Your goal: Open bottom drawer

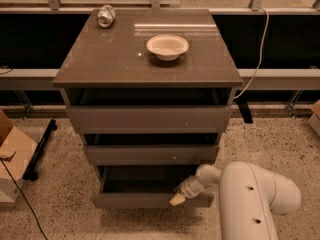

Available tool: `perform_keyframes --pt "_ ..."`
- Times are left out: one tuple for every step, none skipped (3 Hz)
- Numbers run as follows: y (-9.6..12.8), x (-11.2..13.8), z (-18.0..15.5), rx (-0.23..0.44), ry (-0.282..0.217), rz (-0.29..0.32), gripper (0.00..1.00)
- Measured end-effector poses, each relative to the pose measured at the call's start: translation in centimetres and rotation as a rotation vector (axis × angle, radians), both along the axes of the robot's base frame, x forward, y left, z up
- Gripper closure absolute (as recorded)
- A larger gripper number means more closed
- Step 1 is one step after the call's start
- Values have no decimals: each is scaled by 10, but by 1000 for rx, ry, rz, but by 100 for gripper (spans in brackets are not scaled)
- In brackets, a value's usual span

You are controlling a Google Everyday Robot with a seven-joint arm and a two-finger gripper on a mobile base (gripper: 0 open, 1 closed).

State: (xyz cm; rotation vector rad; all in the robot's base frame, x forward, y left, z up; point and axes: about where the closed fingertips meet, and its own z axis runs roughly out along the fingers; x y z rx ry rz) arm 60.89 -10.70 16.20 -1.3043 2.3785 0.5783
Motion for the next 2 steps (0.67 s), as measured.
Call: perform_keyframes --pt "3 -26 -5 10 60 -33 0" --pt "3 -26 -5 10 61 -34 0"
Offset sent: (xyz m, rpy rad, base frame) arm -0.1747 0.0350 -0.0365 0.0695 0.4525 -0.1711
